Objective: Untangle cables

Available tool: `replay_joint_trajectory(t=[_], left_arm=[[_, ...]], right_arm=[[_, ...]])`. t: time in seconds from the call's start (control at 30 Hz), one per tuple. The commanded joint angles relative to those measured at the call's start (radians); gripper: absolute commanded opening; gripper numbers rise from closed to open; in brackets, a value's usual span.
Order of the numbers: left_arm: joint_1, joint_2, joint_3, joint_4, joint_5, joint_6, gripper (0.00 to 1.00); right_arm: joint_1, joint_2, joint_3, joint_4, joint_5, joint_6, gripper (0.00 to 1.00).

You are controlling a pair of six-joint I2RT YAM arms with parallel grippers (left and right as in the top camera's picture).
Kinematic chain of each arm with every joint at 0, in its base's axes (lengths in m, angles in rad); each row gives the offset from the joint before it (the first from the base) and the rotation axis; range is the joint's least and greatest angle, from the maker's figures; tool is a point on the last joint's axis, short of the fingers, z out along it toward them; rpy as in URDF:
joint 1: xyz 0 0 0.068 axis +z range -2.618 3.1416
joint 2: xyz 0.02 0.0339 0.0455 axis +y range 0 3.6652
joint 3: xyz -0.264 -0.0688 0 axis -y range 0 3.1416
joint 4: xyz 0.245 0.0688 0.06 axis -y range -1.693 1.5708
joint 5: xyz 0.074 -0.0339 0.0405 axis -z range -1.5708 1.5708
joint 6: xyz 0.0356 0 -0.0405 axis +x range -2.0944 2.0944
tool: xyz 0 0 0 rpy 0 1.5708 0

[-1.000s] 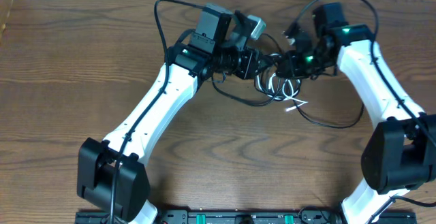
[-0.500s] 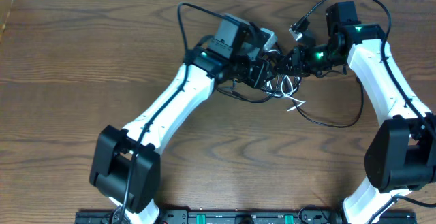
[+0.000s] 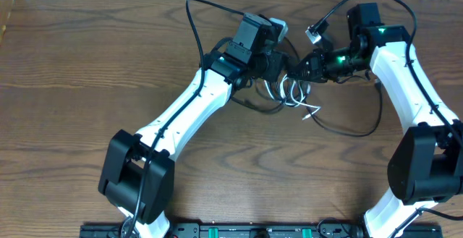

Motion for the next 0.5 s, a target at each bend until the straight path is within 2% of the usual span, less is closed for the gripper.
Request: replay_joint_trajectory(t=[0.0,0.27,0.47], left_arm=[[0.0,0.031,-0.003,0.013,-0.036,-0.014,0.42],[0.0,0.031,-0.003,0.021,-0.037,-0.013,0.42],[0.005,0.031,-0.003,0.021,-0.097,-0.014,0.42]], right_arm=[[0.004,-0.029,0.013,-0.017,-0.13,-0.04,0.01],[0.004,-0.058,0.013,-0.027,-0.141,-0.04,0.01],[0.004,-0.112,0.013,-0.047,-0.141,-0.04,0.01]])
